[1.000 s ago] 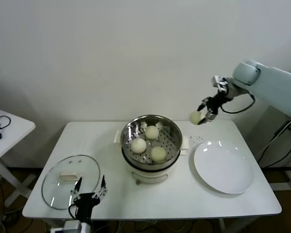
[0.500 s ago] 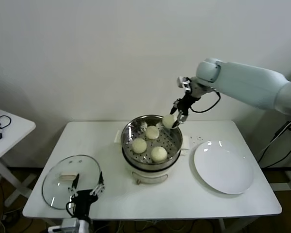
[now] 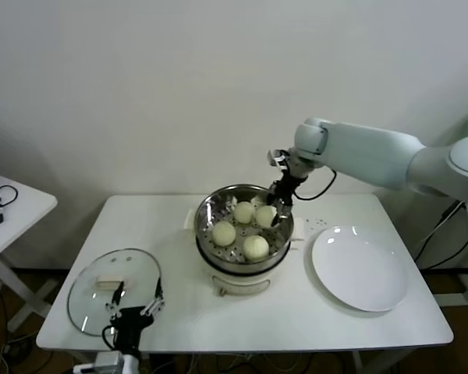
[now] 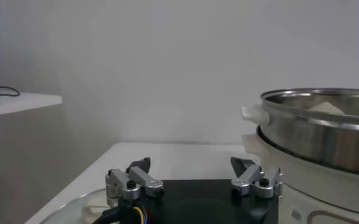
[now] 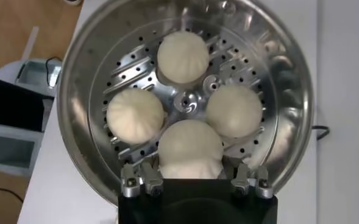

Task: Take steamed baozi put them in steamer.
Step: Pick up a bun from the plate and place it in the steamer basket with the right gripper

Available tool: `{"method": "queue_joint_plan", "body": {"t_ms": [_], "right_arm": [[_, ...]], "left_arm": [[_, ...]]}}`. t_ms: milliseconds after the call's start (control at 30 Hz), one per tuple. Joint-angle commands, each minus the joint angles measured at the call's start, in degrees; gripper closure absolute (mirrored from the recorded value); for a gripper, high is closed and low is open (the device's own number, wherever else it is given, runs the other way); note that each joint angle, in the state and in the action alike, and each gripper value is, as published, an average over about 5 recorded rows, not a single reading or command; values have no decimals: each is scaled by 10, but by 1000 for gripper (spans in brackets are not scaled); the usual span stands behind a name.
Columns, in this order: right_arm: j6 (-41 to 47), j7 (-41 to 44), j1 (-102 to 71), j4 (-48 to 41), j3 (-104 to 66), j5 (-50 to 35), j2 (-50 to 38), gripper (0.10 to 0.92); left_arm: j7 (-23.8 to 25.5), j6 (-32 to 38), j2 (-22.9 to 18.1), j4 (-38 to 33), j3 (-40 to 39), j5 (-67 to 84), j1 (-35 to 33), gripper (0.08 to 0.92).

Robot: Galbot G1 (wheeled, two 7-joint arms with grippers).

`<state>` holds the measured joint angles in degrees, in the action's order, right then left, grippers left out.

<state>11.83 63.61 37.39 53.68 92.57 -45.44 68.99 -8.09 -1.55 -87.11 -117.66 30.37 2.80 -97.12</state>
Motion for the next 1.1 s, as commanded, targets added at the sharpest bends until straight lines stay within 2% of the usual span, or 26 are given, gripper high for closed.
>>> {"method": "queue_joint_plan", "body": {"t_ms": [33, 633, 733, 900, 1100], "right_arm": [[-1, 1, -30, -28, 8, 27, 16, 338], [-6, 1, -36, -43, 2, 41, 22, 337], [-8, 2, -36, -45, -1, 37, 25, 312], [-11, 14, -29, -48, -1, 39, 29, 217], [-20, 39, -11, -52, -8, 34, 31, 203]], "left_arm": [[1, 1, -1, 4, 2, 1, 0, 177], [2, 2, -1, 8, 0, -1, 1, 177], [2, 2, -1, 8, 0, -2, 1, 177], [2, 3, -1, 8, 0, -2, 1, 177], [2, 3, -1, 8, -1, -3, 1, 177]]}}
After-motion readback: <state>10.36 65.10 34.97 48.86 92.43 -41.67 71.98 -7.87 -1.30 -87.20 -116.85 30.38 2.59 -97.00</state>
